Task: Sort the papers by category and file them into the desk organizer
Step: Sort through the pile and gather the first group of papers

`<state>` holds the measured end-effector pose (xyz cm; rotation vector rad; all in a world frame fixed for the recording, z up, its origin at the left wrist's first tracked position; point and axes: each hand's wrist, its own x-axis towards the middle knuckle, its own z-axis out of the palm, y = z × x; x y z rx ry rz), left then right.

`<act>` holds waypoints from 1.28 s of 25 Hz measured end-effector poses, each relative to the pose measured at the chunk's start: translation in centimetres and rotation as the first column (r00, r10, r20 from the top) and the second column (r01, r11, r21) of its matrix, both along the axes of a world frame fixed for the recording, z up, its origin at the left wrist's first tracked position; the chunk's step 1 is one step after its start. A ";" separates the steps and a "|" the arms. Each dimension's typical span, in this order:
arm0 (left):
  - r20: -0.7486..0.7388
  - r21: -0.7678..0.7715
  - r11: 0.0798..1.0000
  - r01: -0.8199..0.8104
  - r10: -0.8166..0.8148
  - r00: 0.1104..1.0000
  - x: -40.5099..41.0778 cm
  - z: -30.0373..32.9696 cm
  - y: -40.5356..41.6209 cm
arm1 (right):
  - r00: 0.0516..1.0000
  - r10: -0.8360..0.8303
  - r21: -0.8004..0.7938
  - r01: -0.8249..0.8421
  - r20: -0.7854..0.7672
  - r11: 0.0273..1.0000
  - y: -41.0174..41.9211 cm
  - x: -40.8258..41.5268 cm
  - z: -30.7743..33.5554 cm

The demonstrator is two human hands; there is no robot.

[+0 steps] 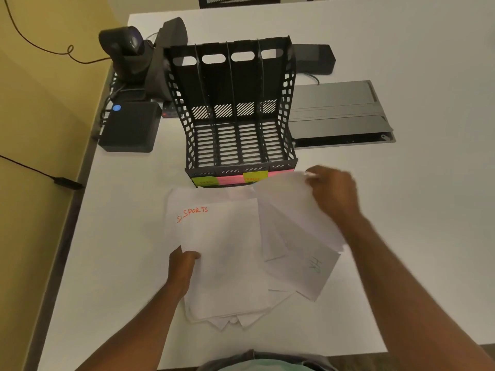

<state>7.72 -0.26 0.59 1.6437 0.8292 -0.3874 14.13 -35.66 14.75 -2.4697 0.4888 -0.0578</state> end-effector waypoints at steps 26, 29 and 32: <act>0.196 -0.015 0.962 0.273 -0.264 0.944 -0.9 4.6 -3.8 | 0.872 0.478 0.221 -0.449 -0.103 0.866 11.7 3.0 -2.6; 0.160 -0.131 0.978 0.163 -0.141 0.977 -0.6 4.5 -3.1 | 0.994 -0.054 0.389 0.014 0.093 0.921 7.5 -0.7 -4.9; 0.161 -0.185 0.971 0.151 -0.122 0.979 -0.8 4.2 -3.0 | 0.972 -0.062 0.688 0.204 -0.225 0.696 5.8 -6.7 -8.0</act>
